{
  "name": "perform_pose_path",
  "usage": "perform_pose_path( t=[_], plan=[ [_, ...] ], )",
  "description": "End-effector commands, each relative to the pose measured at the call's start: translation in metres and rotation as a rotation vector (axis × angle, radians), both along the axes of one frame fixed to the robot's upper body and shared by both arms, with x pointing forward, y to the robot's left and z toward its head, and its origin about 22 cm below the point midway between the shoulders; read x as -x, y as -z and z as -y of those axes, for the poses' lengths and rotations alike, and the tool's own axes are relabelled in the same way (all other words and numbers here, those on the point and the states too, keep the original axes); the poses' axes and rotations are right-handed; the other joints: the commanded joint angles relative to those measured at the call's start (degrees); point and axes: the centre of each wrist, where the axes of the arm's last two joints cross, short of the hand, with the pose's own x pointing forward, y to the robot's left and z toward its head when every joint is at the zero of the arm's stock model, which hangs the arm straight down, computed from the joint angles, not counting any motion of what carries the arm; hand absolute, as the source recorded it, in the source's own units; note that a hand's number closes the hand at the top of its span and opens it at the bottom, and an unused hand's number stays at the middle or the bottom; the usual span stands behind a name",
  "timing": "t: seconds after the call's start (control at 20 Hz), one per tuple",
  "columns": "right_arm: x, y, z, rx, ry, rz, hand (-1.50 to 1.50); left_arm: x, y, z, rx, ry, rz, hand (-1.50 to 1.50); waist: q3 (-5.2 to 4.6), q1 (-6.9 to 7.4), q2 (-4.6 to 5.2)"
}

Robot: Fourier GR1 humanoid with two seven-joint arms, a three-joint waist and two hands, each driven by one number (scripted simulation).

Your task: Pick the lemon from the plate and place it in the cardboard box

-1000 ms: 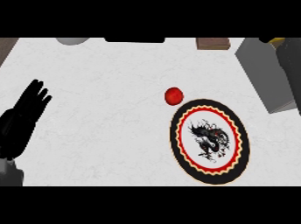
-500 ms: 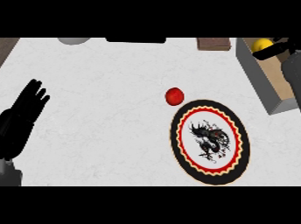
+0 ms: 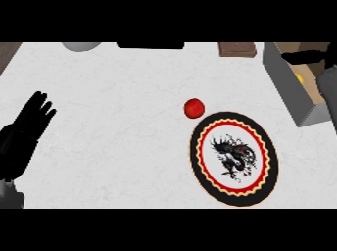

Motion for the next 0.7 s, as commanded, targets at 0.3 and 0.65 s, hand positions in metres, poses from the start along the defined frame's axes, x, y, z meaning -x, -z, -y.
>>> perform_pose_path(
  t=[0.3, 0.65],
  plan=[
    [0.018, 0.000, 0.033, -0.228, 0.125, 0.370, -1.50, 0.006, 0.004, -0.003, 0.011, -0.020, -0.013, 0.00, 0.26, -0.97, 0.06],
    [0.070, 0.004, 0.097, -0.278, 0.113, 0.418, -1.50, 0.013, 0.005, -0.004, -0.002, -0.056, -0.017, 0.00, 0.19, -2.37, -0.54]
  ],
)
